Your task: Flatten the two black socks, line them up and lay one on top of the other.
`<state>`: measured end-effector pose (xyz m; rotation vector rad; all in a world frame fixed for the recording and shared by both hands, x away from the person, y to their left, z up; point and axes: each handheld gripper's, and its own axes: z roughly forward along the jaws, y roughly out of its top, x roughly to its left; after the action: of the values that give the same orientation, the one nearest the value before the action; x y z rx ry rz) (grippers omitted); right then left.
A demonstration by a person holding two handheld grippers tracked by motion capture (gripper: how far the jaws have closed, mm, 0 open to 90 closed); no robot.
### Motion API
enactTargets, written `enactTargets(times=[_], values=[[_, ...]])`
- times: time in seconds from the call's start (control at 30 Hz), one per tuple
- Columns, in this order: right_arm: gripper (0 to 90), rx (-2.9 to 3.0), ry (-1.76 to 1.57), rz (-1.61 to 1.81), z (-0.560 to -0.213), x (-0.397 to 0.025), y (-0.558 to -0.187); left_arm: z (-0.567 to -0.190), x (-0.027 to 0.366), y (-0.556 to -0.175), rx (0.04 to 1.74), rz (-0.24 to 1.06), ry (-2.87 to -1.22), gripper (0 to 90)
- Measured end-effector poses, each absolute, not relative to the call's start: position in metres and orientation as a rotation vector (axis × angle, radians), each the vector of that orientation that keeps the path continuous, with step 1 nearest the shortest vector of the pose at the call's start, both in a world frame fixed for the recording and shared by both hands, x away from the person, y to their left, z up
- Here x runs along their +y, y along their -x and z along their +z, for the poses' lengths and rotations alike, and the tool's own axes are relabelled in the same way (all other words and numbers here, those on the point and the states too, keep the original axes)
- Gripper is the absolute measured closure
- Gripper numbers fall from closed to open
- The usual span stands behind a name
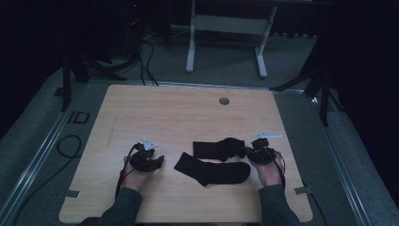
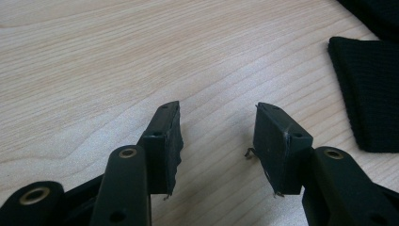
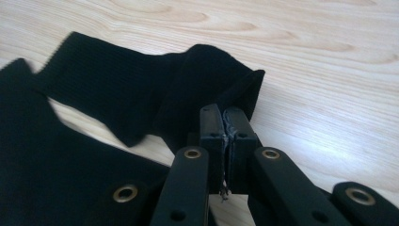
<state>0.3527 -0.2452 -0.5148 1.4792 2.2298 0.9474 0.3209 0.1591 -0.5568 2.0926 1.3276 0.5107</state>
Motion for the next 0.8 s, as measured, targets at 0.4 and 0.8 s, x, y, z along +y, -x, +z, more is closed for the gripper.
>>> enactTargets(times=[0.4, 0.8], values=[[77.1, 2.206, -1.513, 0.803, -0.526, -0.268, -0.354, -0.557, 0.159, -0.321, 1.328, 0.511, -2.092, 52.1], [60.5, 2.277, -1.314, 0.905, -0.504, -0.233, -0.360, -0.557, 0.159, -0.321, 1.325, 0.512, -2.091, 51.9]])
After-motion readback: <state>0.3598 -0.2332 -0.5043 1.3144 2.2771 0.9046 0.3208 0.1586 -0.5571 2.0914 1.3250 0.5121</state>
